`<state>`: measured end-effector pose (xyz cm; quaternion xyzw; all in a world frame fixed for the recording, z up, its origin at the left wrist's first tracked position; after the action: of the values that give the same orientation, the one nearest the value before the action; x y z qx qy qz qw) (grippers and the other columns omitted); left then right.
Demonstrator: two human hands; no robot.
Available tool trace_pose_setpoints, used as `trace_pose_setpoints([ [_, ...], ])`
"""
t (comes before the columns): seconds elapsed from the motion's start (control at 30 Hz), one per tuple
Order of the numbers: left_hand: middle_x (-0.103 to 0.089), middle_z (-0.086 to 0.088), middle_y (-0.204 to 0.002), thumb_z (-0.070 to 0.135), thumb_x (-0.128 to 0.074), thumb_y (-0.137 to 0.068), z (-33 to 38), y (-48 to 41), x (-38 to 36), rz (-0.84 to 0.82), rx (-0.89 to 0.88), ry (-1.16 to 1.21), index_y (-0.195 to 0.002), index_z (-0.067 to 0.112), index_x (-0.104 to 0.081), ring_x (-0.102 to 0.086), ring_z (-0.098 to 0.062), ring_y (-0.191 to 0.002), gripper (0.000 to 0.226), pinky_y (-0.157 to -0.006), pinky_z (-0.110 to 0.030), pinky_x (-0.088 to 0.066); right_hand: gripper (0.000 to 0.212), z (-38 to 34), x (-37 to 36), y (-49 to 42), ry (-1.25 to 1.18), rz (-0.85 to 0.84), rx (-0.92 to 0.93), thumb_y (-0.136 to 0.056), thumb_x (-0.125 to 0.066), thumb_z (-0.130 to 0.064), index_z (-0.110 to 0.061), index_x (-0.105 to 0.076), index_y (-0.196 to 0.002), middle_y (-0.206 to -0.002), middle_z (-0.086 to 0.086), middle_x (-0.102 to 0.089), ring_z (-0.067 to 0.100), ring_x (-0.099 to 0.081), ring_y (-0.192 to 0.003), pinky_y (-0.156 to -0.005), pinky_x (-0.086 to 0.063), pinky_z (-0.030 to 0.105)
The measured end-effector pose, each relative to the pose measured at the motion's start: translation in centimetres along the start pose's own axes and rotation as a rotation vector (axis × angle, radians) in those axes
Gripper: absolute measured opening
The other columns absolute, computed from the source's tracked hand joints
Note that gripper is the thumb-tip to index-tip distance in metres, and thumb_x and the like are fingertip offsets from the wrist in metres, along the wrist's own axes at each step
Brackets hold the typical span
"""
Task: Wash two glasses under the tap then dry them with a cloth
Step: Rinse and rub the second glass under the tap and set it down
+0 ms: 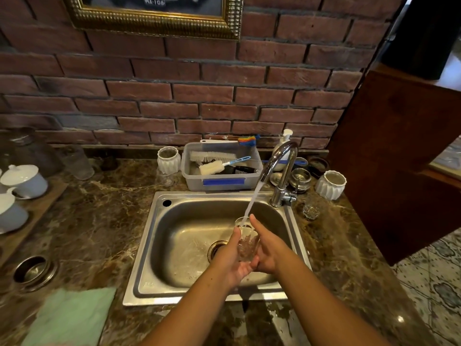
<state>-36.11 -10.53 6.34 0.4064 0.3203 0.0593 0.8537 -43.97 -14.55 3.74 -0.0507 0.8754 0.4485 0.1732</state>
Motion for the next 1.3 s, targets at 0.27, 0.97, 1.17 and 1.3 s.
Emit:
trace_pose_setpoints([
  [0.27,-0.073,-0.025,-0.111,0.049,-0.053,-0.098,1.0,-1.4,0.5,-0.016,-0.031,-0.127,-0.121,0.003,-0.065,-0.072,-0.032,-0.086,0.053,-0.066,-0.034,-0.061,0.053,-2.9,0.6,-0.7,0.077,-0.056,0.2,-0.073,-0.082,-0.039,-0.006,-0.071,-0.114,-0.094,0.014,-0.076,0.029,-0.072,-0.093,-0.088,-0.058,0.044],
  [0.97,-0.069,-0.015,-0.123,0.051,-0.057,-0.096,5.1,-8.5,-0.4,0.038,-0.152,-0.182,-0.125,0.02,-0.058,-0.065,-0.036,-0.115,0.042,-0.103,-0.056,-0.049,0.084,-8.4,0.7,-1.0,0.708,0.032,0.655,-0.071,-0.088,-0.02,-0.031,-0.039,-0.138,-0.126,-0.012,-0.056,0.005,-0.055,-0.115,-0.085,-0.049,0.017],
  [1.17,-0.069,-0.014,-0.125,0.052,-0.062,-0.092,5.5,-9.0,-0.1,0.056,-0.177,-0.191,-0.13,0.02,-0.058,-0.065,-0.034,-0.115,0.05,-0.095,-0.049,-0.053,0.083,-8.9,0.3,-1.1,0.733,0.021,0.667,-0.072,-0.087,-0.021,-0.03,-0.037,-0.137,-0.127,-0.008,-0.055,0.005,-0.055,-0.114,-0.085,-0.048,0.016],
  [1.3,-0.067,-0.017,-0.126,0.05,-0.062,-0.093,5.4,-9.1,0.3,0.041,-0.174,-0.19,-0.13,0.021,-0.055,-0.063,-0.035,-0.117,0.047,-0.105,-0.057,-0.046,0.08,-9.1,0.5,-1.2,0.728,0.038,0.677,-0.074,-0.086,-0.019,-0.033,-0.037,-0.135,-0.126,-0.009,-0.054,0.005,-0.055,-0.113,-0.075,-0.046,0.01],
])
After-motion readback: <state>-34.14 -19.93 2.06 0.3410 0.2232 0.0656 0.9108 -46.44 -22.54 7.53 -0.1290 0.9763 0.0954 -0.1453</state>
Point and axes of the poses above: each hand's wrist, its own y-axis away from the middle knuckle, its own x-axis out of the back of the hand, z = x × y, the point moved 8 cm from there along -y, towards the middle knuckle
